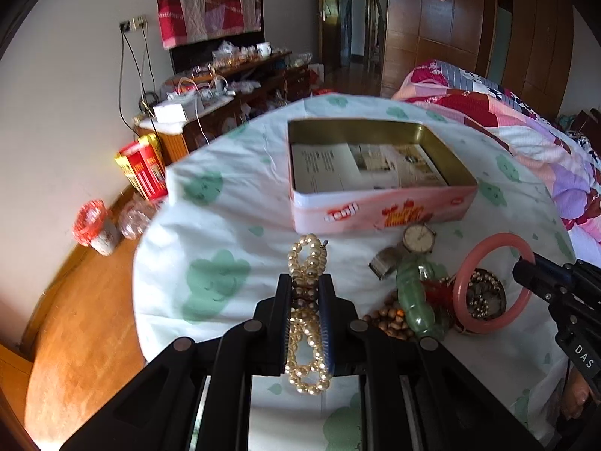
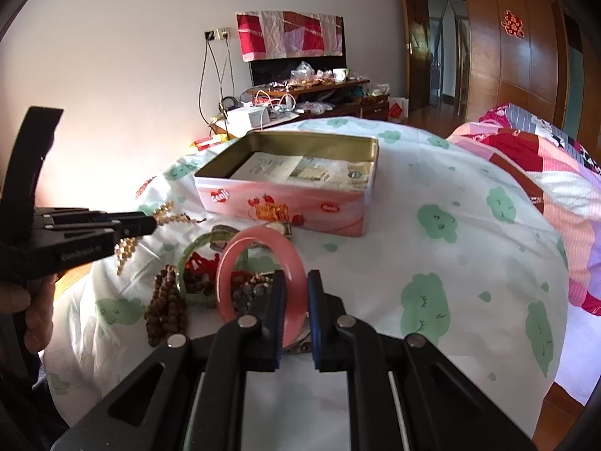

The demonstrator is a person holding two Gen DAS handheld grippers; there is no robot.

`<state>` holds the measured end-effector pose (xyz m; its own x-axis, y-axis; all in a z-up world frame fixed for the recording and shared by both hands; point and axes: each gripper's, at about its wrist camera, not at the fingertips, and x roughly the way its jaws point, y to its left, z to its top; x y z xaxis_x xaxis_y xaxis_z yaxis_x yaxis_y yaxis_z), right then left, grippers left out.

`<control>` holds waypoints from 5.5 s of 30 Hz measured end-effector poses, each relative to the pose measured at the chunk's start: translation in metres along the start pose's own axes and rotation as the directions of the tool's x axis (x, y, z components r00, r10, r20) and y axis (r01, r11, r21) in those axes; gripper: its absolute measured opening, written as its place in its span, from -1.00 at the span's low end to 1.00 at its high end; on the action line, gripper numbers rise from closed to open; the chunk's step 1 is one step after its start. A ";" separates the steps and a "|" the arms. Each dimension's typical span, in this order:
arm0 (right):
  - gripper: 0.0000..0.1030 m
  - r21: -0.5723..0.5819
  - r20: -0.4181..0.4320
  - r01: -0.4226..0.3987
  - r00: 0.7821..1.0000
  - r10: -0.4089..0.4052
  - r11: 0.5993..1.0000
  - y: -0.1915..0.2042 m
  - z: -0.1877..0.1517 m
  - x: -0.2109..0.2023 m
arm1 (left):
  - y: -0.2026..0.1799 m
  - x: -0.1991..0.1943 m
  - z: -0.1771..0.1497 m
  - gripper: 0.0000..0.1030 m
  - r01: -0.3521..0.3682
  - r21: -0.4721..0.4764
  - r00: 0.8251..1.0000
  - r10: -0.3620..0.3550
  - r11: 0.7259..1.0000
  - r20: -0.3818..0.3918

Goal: Organize jewelry
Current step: 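Lift the pearl necklace with the left tool while the right tool lifts the pink bangle, then carry both items over the pink tin and open both tools to drop them inside, then grasp the green jade bangle with the left tool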

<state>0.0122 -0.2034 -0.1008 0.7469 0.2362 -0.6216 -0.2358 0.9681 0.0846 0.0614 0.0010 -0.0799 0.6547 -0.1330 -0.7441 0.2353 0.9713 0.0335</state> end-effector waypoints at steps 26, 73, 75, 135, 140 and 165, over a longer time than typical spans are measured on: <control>-0.74 -0.060 0.080 0.064 0.995 -0.059 0.996 -0.009 0.035 -0.011 | -0.012 -0.013 0.027 -0.74 -0.037 0.000 0.995 0.037 0.999 0.094; -0.74 -0.130 0.068 0.139 0.989 -0.131 0.982 -0.031 0.120 0.063 | -0.027 0.056 0.118 -0.74 -0.135 0.105 0.989 0.129 0.985 0.069; -0.74 -0.131 0.060 0.144 0.989 -0.137 0.981 -0.031 0.121 0.069 | -0.027 0.061 0.120 -0.74 -0.142 0.103 0.989 0.136 0.984 0.064; 0.14 -0.089 -0.030 0.187 0.981 -0.190 0.978 -0.014 -0.002 0.017 | -0.056 0.029 0.002 -0.07 -0.051 0.060 0.998 0.054 0.997 -0.044; 0.18 -0.086 -0.024 0.187 0.982 -0.189 0.979 -0.013 -0.003 0.018 | -0.050 0.032 0.001 -0.85 0.051 0.010 0.996 -0.051 0.999 -0.076; 0.11 -0.094 -0.003 0.090 0.996 -0.090 0.992 -0.003 -0.003 0.009 | 0.016 -0.010 0.010 -0.85 -0.054 -0.119 0.996 0.061 0.991 0.060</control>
<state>0.0175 -0.2046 -0.1086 0.7631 0.1476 -0.6291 -0.2255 0.9732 -0.0452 0.0655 0.0163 -0.0653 0.7098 -0.0848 -0.6993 0.1128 0.9936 -0.0059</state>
